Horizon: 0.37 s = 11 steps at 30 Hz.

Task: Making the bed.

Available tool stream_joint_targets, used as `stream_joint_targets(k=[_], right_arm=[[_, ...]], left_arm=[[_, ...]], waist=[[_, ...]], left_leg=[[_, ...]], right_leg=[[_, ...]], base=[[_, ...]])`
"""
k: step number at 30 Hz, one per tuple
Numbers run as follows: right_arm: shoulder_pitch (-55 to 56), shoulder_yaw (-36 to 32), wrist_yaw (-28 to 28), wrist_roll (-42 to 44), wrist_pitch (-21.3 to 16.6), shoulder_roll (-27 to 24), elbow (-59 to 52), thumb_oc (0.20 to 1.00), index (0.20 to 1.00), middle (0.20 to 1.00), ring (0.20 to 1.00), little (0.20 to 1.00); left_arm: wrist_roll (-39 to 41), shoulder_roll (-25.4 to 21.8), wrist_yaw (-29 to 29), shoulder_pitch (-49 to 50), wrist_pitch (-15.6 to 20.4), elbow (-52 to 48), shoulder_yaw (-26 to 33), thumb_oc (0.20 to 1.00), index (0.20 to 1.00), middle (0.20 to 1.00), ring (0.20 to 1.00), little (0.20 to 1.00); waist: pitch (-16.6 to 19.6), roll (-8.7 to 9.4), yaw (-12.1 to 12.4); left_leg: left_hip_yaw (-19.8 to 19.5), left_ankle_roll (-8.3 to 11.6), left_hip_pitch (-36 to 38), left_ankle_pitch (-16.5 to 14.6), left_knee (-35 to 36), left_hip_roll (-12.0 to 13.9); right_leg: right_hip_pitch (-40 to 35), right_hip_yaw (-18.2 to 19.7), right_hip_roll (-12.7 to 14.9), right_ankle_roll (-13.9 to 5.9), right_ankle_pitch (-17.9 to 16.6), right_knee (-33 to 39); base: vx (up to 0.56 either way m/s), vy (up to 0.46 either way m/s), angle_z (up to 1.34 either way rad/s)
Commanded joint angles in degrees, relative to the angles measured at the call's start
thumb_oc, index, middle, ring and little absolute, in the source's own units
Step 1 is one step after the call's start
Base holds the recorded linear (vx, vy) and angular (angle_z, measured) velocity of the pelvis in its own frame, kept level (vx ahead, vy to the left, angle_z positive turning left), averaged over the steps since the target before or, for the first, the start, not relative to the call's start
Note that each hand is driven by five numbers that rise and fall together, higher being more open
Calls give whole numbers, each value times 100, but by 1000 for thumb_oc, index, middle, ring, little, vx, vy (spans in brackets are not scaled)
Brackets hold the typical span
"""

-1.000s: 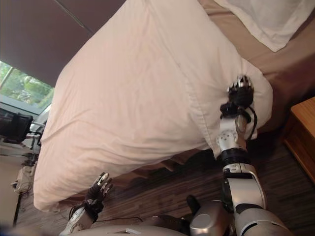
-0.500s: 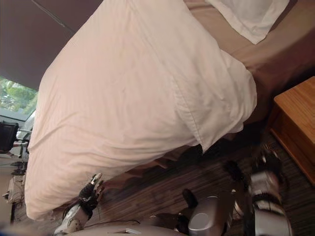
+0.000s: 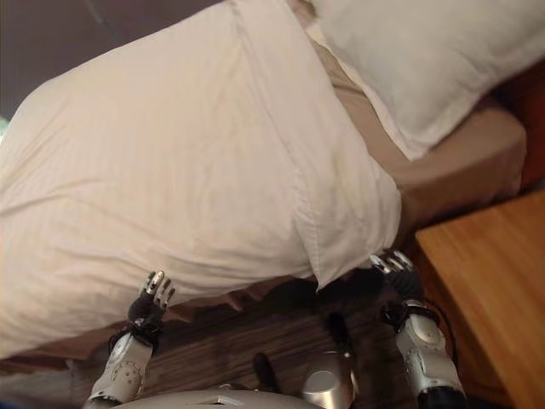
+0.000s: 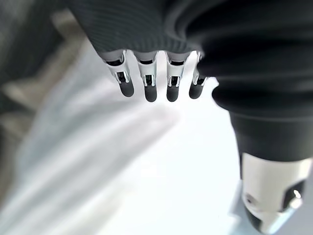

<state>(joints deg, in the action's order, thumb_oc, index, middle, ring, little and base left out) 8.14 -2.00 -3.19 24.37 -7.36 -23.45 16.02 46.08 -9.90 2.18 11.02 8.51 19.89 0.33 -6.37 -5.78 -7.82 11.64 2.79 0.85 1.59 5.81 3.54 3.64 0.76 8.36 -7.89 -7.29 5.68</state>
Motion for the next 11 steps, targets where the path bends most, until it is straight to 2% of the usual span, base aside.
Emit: stream_joint_targets(k=[1, 2, 3, 4, 6, 7, 9, 11], right_arm=[[-163, -131, 70, -658, -234, -133, -315, 1000, 1000, 1000, 1000, 1000], [7, -190, 76, -786, -257, -96, -580, 1000, 1000, 1000, 1000, 1000], [136, -180, 151, -734, -324, 57, -731, 1000, 1000, 1000, 1000, 1000], [142, -178, 151, -735, -324, 62, -734, 1000, 1000, 1000, 1000, 1000], [292, -74, 304, -759, -313, 112, -951, 1000, 1000, 1000, 1000, 1000], [391, 77, 410, -773, -300, 189, -975, 1000, 1000, 1000, 1000, 1000], [369, 121, 383, -812, -290, 212, -950, 1000, 1000, 1000, 1000, 1000], [262, 386, 362, -875, -226, 311, -846, 1000, 1000, 1000, 1000, 1000]], left_arm=[[-547, -350, -2, -156, 286, -461, 226, 1000, 1000, 1000, 1000, 1000], [-699, -417, -37, -64, 305, -781, 262, 1000, 1000, 1000, 1000, 1000], [-978, -549, -62, -3, 354, -1183, 307, 1000, 1000, 1000, 1000, 1000], [-981, -552, -58, 7, 347, -1195, 307, 1000, 1000, 1000, 1000, 1000], [-1175, -613, -155, 199, 298, -1482, 291, 1000, 1000, 1000, 1000, 1000], [-1608, -736, -281, 623, 224, -2522, 260, 1000, 1000, 1000, 1000, 1000], [-1870, -889, -192, 597, 192, -2205, 347, 1000, 1000, 1000, 1000, 1000], [-2357, -1083, -173, 279, 142, -2170, 130, 1000, 1000, 1000, 1000, 1000]], waist=[[62, -67, 70], [109, 56, 133], [172, 265, 244], [172, 271, 236], [215, 416, 309], [226, 526, 445], [273, 563, 466], [314, 637, 427]], left_leg=[[-261, 228, 149, -133, -81, 193], [-348, 235, 150, -127, -81, 215], [-469, 235, 153, -138, -81, 231], [-478, 234, 155, -137, -81, 228], [-543, 222, 165, -157, -81, 229], [-629, 206, 196, -192, -81, 225], [-650, 202, 167, -178, -81, 226], [-619, 182, 212, -212, -81, 220]], right_leg=[[-147, -226, 68, 46, 421, -68], [-215, -339, 55, 42, 445, -68], [-337, -495, 40, 45, 484, -68], [-344, -504, 44, 44, 487, -68], [-417, -593, 38, 46, 525, -68], [-510, -687, 28, 50, 578, -68], [-510, -715, 29, 49, 582, -68], [-544, -692, 21, 39, 577, -68]], base=[[-8, 34, 64], [-11, 52, 41], [-4, 24, 32], [-3, 22, 34], [-12, 41, 46], [-21, 44, 23], [-14, 44, 15], [9, 67, 26]])
